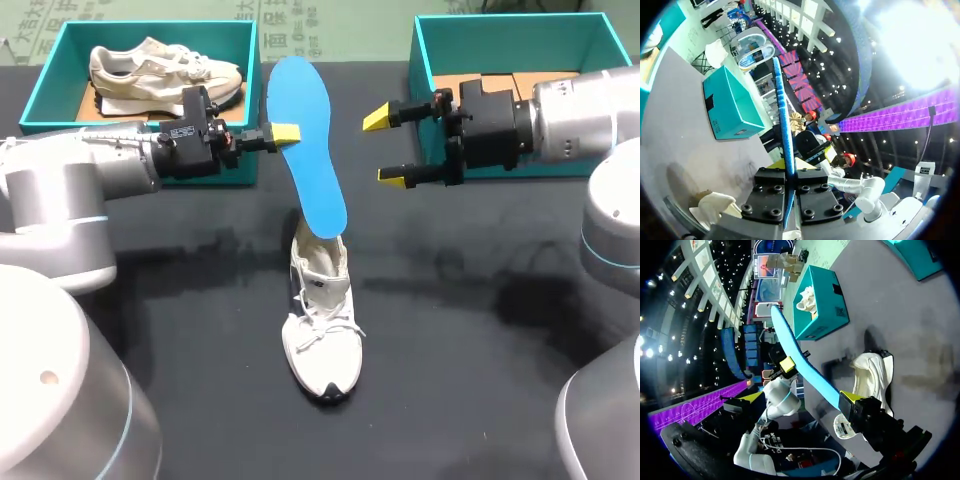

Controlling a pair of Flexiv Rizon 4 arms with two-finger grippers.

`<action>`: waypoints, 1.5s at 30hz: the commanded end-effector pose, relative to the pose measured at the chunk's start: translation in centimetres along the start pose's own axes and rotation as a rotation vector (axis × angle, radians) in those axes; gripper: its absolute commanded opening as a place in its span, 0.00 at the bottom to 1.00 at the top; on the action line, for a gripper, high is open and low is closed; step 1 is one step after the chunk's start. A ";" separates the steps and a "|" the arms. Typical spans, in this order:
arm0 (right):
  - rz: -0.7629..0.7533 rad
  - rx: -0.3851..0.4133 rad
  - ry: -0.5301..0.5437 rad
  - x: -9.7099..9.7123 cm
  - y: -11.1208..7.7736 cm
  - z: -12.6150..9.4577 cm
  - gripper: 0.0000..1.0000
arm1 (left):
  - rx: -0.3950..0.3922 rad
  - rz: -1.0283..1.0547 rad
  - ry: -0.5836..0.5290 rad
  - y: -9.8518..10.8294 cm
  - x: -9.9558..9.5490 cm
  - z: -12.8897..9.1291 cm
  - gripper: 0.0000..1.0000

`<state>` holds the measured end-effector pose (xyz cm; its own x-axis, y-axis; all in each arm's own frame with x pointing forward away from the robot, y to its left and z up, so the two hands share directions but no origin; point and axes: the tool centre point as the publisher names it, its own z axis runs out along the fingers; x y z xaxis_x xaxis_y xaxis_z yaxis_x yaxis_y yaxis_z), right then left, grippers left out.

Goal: Take the shoe out of the shoebox, open the shoe tongue, remove and reinsert the insole, then place the shoe into the shoebox

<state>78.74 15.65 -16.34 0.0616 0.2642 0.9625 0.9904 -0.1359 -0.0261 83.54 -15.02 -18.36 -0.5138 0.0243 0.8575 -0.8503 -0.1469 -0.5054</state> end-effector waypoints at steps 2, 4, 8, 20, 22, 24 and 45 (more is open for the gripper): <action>0.001 0.010 0.031 -0.4 0.3 0.2 1.00 | -0.002 0.315 0.081 -0.6 0.7 -0.4 0.00; 0.001 0.010 0.031 -0.4 0.3 0.2 1.00 | -0.014 0.451 0.114 -1.1 1.0 -0.5 0.00; 0.001 0.010 0.031 -0.4 0.3 0.2 1.00 | -0.089 0.776 0.206 -1.5 1.9 -1.1 0.00; 0.001 0.010 0.031 -0.4 0.3 0.2 1.00 | -0.088 0.798 0.200 -2.0 2.1 -1.2 0.00; 0.001 0.010 0.031 -0.4 0.3 0.2 1.00 | -0.094 0.842 0.209 -1.7 1.8 -1.3 0.00; 0.001 0.010 0.031 -0.4 0.3 0.2 1.00 | -0.123 0.942 0.213 -1.6 2.5 -1.4 0.00; 0.001 0.010 0.031 -0.4 0.3 0.2 1.00 | -0.193 1.464 0.161 -0.9 7.7 -2.2 0.00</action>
<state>79.03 15.57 -16.66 0.0587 0.2331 0.9707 0.9917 -0.1250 -0.0300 80.77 -12.56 -11.77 -0.8996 0.0975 -0.4256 0.4256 -0.0221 -0.9046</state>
